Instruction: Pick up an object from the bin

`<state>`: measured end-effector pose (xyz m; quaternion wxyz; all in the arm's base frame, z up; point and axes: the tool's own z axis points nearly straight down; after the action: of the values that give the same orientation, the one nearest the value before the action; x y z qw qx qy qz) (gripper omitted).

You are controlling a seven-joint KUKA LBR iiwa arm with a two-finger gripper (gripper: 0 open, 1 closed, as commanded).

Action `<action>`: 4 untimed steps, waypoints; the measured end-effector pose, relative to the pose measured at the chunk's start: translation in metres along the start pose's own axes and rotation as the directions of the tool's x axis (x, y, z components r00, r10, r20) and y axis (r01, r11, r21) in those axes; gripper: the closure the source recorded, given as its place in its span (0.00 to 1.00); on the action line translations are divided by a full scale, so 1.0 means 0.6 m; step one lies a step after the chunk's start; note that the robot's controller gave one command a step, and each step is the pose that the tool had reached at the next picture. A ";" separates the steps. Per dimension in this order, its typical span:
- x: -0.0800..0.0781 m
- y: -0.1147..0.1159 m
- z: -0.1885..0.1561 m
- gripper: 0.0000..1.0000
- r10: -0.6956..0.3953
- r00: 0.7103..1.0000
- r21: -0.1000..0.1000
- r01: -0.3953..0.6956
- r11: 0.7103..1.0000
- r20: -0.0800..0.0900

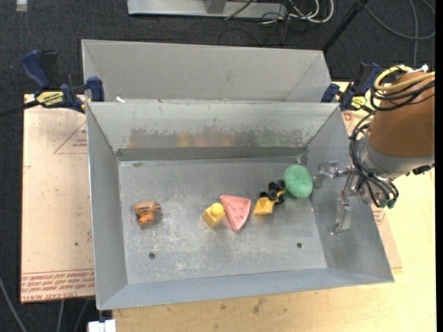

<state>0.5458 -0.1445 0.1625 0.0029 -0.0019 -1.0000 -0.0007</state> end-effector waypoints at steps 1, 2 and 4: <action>-0.003 0.001 -0.008 0.00 -0.004 1.000 0.001 0.004 1.000 0.007; -0.056 0.090 0.081 0.00 -0.114 0.993 0.003 0.114 0.994 0.011; -0.115 0.130 0.077 0.00 -0.272 0.962 0.004 0.272 0.962 0.011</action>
Offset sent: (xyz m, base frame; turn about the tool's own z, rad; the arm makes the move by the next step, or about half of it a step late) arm 0.0554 0.0952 -0.0925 -0.1977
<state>0.6151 -0.0664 0.1160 -0.0031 0.1354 -0.9908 0.0002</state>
